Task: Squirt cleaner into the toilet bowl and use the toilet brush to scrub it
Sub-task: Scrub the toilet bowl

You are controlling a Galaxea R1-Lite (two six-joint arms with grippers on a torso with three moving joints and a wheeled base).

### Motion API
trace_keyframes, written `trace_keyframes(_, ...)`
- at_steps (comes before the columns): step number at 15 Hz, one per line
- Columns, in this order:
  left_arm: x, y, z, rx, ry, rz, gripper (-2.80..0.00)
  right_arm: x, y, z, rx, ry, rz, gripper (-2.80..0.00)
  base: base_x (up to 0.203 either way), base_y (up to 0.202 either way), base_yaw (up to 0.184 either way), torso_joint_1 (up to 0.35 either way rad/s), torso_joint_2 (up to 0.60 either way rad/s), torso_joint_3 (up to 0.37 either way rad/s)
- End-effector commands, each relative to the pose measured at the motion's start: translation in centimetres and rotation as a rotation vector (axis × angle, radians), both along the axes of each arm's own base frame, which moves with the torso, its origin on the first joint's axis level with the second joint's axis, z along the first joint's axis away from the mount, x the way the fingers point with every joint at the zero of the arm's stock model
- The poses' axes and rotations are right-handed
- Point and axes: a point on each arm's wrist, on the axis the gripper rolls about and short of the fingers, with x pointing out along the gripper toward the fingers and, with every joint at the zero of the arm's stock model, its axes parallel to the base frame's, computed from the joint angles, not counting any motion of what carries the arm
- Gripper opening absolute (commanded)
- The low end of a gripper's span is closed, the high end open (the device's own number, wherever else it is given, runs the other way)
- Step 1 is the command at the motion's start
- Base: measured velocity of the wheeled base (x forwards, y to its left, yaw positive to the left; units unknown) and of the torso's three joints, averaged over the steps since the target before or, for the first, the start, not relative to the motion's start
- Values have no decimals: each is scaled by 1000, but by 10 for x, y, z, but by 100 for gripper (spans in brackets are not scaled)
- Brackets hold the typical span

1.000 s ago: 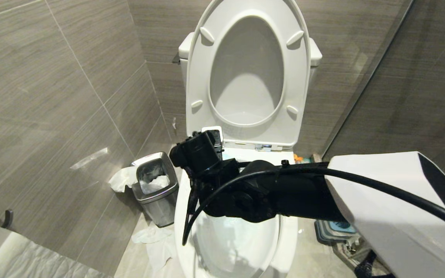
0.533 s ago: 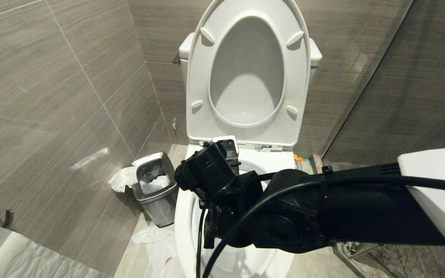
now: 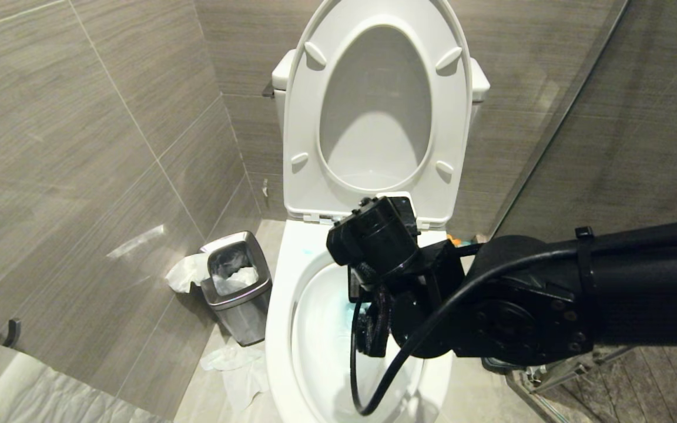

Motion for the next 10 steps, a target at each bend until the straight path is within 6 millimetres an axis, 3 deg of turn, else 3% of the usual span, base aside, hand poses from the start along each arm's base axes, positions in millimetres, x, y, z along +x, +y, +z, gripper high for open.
trace_keyframes(1, 0, 0, 0, 0, 3, -1, -280, 17, -17, 6, 6, -17, -71, -280, 0, 0, 0, 0, 0, 0)
trace_keyframes(5, 0, 0, 0, 0, 3, -1, -280, 42, -20, -1, -3, -20, -120, -280, 0, 0, 0, 0, 0, 0)
trace_keyframes(10, 0, 0, 0, 0, 3, -1, -280, 78, -1, -3, 17, -62, -127, -280, 0, 0, 0, 0, 0, 0)
